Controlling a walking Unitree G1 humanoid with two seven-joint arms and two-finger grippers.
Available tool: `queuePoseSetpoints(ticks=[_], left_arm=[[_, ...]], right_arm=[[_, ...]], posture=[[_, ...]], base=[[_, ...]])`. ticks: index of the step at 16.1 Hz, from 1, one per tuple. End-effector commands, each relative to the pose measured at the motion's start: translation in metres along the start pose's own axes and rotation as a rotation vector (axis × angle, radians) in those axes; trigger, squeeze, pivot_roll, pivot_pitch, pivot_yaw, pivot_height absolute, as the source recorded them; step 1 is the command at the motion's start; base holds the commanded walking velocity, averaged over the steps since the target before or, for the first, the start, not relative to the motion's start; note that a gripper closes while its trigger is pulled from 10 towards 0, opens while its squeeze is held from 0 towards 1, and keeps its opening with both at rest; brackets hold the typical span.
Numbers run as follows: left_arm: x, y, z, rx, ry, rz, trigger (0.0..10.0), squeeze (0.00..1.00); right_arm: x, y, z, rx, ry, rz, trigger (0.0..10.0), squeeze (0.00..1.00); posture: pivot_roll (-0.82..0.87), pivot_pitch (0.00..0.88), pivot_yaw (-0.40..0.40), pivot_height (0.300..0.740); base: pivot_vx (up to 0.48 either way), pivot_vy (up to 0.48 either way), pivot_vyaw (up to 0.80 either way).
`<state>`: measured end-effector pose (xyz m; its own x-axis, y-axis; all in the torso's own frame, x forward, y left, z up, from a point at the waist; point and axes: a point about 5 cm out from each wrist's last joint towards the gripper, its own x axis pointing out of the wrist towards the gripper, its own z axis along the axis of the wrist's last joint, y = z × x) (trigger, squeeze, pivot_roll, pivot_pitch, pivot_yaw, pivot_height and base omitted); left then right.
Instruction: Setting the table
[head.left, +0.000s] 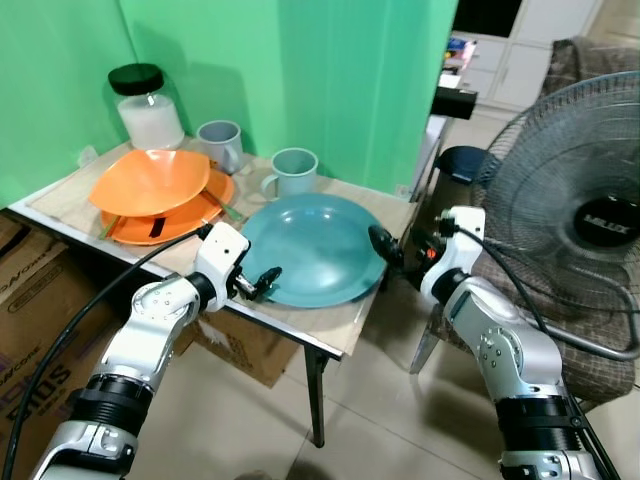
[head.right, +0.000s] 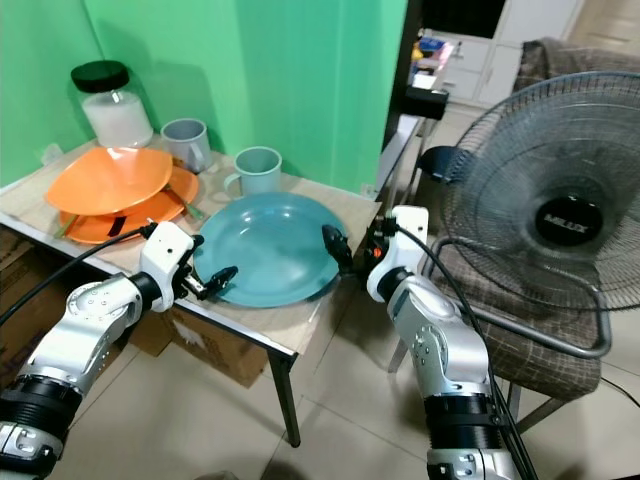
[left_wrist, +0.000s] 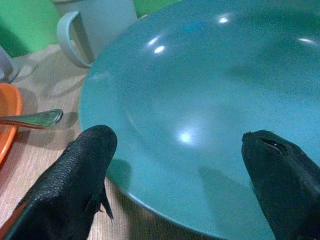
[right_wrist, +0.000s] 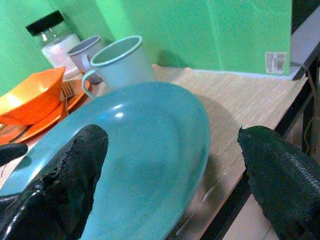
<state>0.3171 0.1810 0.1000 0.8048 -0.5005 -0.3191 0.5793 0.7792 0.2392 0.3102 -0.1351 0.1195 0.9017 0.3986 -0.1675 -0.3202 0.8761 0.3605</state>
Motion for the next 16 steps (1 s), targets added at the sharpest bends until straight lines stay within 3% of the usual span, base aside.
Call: queuePoseSetpoints(ticks=[1,7,9,10,12,15,16], left_arm=[[0.000,-0.001,-0.003,0.008,0.022,-0.014,10.0,0.03],[0.003,-0.004,-0.025,0.034,0.069,-0.094,10.0,0.03],[0.003,-0.004,-0.026,0.035,0.064,-0.096,10.0,0.03],[0.004,-0.004,-0.026,0.035,0.059,-0.096,10.0,0.03],[0.005,-0.003,-0.026,0.037,0.051,-0.099,10.0,0.02],[0.005,-0.002,-0.025,0.043,0.047,-0.106,10.0,0.02],[0.005,-0.002,-0.026,0.044,0.046,-0.107,10.0,0.02]], right_arm=[[-0.001,-0.001,0.002,0.004,-0.011,-0.003,10.0,1.00],[0.009,-0.002,-0.007,0.061,0.059,0.004,10.0,1.00],[0.011,0.002,-0.011,0.124,0.093,0.038,10.0,1.00],[0.011,0.008,-0.012,0.180,0.100,0.083,10.0,0.00],[0.013,0.017,-0.012,0.242,0.101,0.162,10.0,0.00],[0.015,0.024,-0.016,0.223,0.125,0.203,10.0,0.00],[0.017,0.025,-0.019,0.202,0.141,0.188,2.4,0.00]], posture=[[0.04,0.000,0.026,0.740],[0.03,0.000,0.029,0.740],[0.03,0.000,0.025,0.740],[0.04,0.000,0.023,0.740],[0.04,0.000,0.020,0.740],[0.04,0.000,0.020,0.740],[0.04,0.000,0.020,0.740]], base=[[0.000,0.000,0.00],[0.000,0.000,0.00],[0.000,0.000,0.00],[0.000,0.000,0.00],[0.000,0.000,0.00],[0.000,0.000,0.00],[0.000,0.000,0.00]])
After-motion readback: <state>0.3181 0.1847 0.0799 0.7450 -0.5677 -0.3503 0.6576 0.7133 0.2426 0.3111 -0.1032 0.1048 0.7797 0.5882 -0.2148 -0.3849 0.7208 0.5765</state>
